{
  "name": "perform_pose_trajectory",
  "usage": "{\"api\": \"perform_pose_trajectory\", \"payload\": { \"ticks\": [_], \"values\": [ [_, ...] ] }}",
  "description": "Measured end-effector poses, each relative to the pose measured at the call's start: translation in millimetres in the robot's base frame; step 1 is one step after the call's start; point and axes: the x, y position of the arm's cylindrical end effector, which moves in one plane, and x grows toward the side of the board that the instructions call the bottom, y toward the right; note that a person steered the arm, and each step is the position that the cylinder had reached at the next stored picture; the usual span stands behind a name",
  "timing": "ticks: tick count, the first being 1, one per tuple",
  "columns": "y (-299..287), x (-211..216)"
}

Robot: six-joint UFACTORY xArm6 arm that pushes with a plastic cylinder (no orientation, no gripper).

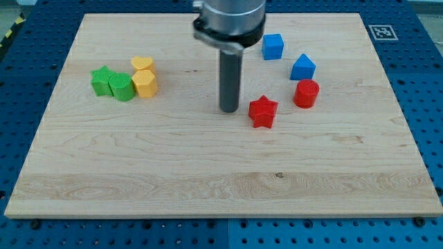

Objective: Push the red star up a bit

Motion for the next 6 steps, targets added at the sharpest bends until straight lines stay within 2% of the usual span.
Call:
{"api": "perform_pose_trajectory", "payload": {
  "ticks": [1,2,3,5,6],
  "values": [
    [13,42],
    [54,59],
    [54,58],
    [62,-9],
    [64,-24]
  ]
}}
